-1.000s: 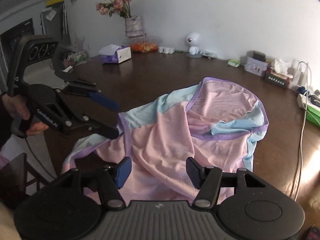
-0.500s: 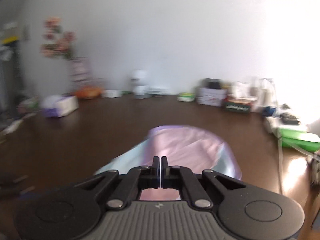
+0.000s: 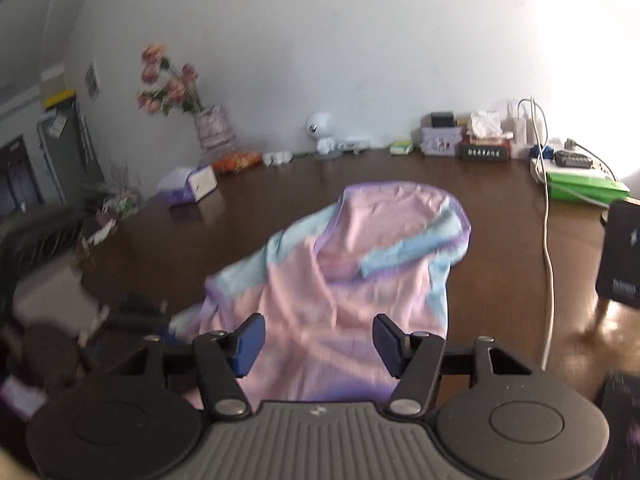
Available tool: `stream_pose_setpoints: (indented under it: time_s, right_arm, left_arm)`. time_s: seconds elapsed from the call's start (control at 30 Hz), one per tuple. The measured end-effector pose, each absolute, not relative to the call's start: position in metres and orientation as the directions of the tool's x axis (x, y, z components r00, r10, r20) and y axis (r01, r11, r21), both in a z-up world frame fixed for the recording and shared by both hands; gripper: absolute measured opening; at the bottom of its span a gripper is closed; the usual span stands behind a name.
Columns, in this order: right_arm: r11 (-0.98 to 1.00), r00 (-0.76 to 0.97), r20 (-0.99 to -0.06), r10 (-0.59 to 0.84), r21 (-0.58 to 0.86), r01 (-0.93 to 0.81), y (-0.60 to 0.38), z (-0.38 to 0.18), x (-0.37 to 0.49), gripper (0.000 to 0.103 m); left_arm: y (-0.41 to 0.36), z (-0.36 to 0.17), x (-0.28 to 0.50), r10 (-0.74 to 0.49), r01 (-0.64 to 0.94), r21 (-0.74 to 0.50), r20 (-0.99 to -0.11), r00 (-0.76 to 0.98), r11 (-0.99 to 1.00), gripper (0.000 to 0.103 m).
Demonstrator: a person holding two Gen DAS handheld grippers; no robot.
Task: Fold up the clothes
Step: 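Lay the garment flat on the table and open both grippers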
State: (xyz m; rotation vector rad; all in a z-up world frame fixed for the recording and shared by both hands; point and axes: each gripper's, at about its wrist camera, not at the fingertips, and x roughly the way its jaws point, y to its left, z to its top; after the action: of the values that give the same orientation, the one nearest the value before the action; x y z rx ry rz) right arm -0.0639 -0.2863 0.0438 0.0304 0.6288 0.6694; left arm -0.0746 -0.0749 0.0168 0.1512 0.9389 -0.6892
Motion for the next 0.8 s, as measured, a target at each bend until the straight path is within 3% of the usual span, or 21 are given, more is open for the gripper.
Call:
stream_pose_setpoints:
  time_s: [0.07,0.33,0.5,0.53,0.6,0.67,0.73,0.8]
  right_arm:
    - [0.791,0.590,-0.554,0.587,0.240,-0.562,-0.288,0.034,-0.076,0.059]
    - [0.764,0.552,-0.555,0.623,0.281,-0.580,-0.281,0.007,-0.094,0.059]
    - [0.749,0.530,-0.560,0.636,0.286,-0.597,-0.274,0.007,-0.091,0.059]
    - [0.746,0.523,-0.564,0.638,0.288,-0.600,-0.272,0.007,-0.092,0.059]
    - [0.736,0.509,-0.566,0.649,0.297,-0.608,-0.270,0.006,-0.095,0.059]
    - [0.732,0.506,-0.561,0.655,0.305,-0.609,-0.268,0.004,-0.098,0.059]
    - [0.736,0.508,-0.567,0.648,0.297,-0.608,-0.266,0.004,-0.102,0.059]
    - [0.740,0.508,-0.575,0.641,0.288,-0.608,-0.265,0.004,-0.105,0.059]
  left_arm:
    - [-0.074,0.017,-0.071,-0.468,0.571,-0.184,-0.788,0.401,0.800,0.010]
    - [-0.058,0.054,-0.036,-0.517,0.449,-0.299,-0.685,0.514,0.842,0.005]
    - [-0.053,0.071,-0.020,-0.492,0.419,-0.286,-0.673,0.553,0.862,0.002]
    - [-0.050,0.074,-0.023,-0.501,0.429,-0.290,-0.672,0.545,0.856,0.003]
    - [-0.041,0.081,-0.038,-0.507,0.459,-0.267,-0.664,0.550,0.847,0.017]
    - [-0.035,0.083,-0.057,-0.504,0.471,-0.250,-0.665,0.552,0.846,0.064]
    - [-0.030,0.075,-0.078,-0.531,0.515,-0.249,-0.667,0.523,0.820,0.071]
    - [-0.034,0.062,-0.094,-0.541,0.582,-0.220,-0.703,0.462,0.783,0.071]
